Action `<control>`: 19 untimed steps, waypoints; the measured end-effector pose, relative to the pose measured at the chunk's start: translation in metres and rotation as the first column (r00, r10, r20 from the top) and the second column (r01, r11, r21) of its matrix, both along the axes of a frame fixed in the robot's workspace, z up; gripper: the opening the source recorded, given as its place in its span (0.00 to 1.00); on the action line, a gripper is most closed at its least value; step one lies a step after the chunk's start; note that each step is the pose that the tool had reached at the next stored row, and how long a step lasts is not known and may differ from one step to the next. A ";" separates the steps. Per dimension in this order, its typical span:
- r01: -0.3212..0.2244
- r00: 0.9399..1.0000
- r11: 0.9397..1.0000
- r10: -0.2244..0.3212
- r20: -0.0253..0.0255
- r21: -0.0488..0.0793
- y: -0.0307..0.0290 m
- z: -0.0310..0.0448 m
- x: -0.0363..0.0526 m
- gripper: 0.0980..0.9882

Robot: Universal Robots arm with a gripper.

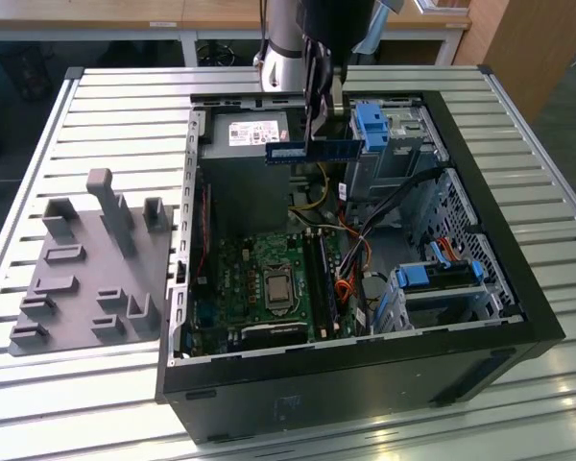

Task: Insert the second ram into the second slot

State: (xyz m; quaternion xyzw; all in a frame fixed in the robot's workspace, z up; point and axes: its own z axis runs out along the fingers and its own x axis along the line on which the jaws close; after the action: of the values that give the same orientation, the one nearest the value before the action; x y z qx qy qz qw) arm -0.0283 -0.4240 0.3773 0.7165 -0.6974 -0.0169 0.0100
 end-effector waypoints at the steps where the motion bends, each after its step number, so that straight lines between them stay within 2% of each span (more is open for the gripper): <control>1: 0.000 1.000 1.000 0.000 0.000 0.000 -0.0002 0.0000 0.0000 0.04; 9: 0.000 1.000 1.000 0.000 0.000 -0.001 -0.0030 0.0000 0.0000 0.04; 16: 0.000 1.000 1.000 0.000 0.001 -0.001 -0.0087 -0.0002 0.0000 0.04; 18: 0.000 1.000 1.000 0.000 0.003 -0.001 -0.0112 -0.0002 -0.0003 0.04; 19: 0.000 1.000 1.000 0.000 0.006 -0.001 -0.0123 -0.0003 -0.0007 0.04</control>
State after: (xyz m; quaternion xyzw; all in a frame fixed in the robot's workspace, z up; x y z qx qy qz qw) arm -0.0290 -0.4363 0.3771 0.7164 -0.6975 -0.0143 0.0080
